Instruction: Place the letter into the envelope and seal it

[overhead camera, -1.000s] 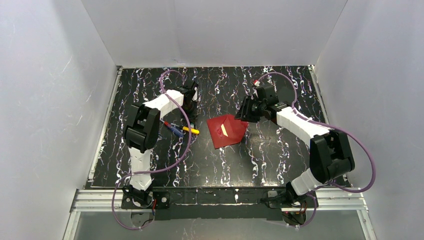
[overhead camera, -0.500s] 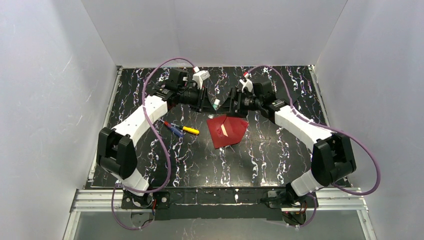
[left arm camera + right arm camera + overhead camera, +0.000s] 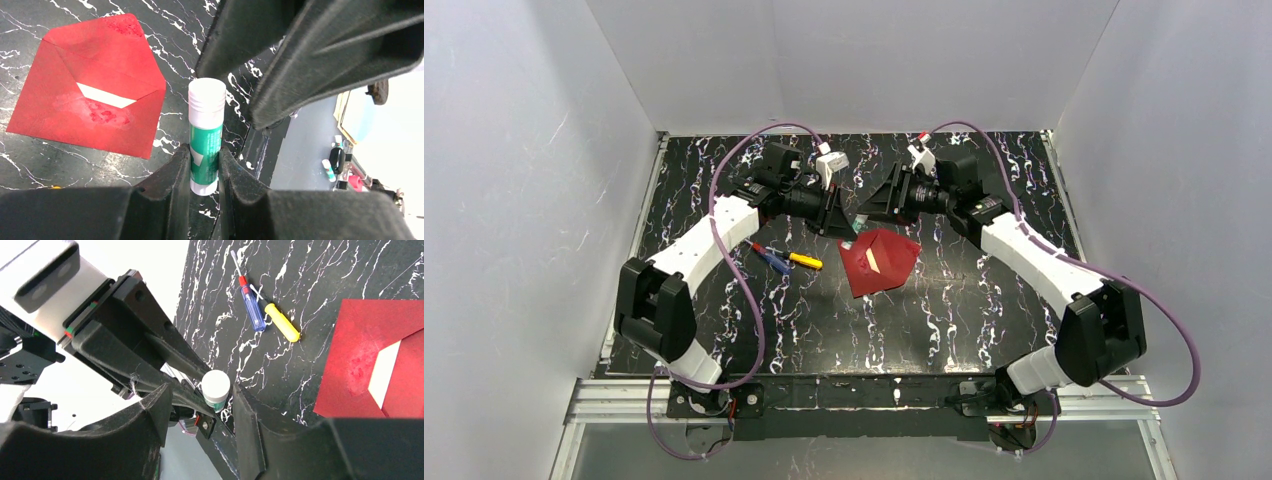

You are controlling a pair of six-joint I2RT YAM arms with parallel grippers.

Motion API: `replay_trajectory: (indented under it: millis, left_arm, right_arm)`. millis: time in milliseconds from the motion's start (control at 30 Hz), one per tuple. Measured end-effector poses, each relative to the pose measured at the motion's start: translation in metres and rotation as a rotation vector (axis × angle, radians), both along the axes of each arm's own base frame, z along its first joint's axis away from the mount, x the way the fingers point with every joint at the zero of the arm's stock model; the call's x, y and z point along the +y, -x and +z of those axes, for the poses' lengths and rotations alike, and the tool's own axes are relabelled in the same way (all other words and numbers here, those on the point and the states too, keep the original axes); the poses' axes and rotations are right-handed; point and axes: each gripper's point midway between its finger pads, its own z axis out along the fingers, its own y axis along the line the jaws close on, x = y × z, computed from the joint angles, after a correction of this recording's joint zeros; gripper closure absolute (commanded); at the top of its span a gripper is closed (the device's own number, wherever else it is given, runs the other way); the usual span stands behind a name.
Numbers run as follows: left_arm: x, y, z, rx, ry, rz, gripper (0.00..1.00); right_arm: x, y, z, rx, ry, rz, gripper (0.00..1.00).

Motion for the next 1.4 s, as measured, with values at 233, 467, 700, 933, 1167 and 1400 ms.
replay_trajectory:
  millis: [233,467,700,933,1167,1400]
  left_arm:
    - [0.005,0.006,0.002,-0.071,-0.011,-0.049,1.00]
    - [0.007,0.008,0.005,-0.103,-0.018,-0.083,1.00]
    - [0.007,0.009,0.005,-0.116,-0.021,-0.094,1.00]
    - [0.008,0.009,0.007,-0.132,-0.021,-0.101,1.00]
    - [0.010,0.005,0.010,-0.122,-0.024,-0.064,0.52]
    - [0.003,0.003,0.020,-0.093,0.041,-0.018,0.67]
  right_arm:
    - [0.007,0.000,0.007,-0.007,0.037,0.046,0.42]
    - [0.010,0.006,0.003,0.019,0.066,0.100,0.38]
    - [0.012,0.018,-0.010,0.044,0.108,0.148,0.55]
    - [0.016,0.019,-0.011,0.060,0.098,0.142,0.75]
    - [0.018,0.016,-0.009,0.072,0.061,0.110,0.94]
    - [0.018,0.018,0.009,0.056,-0.006,0.077,0.93]
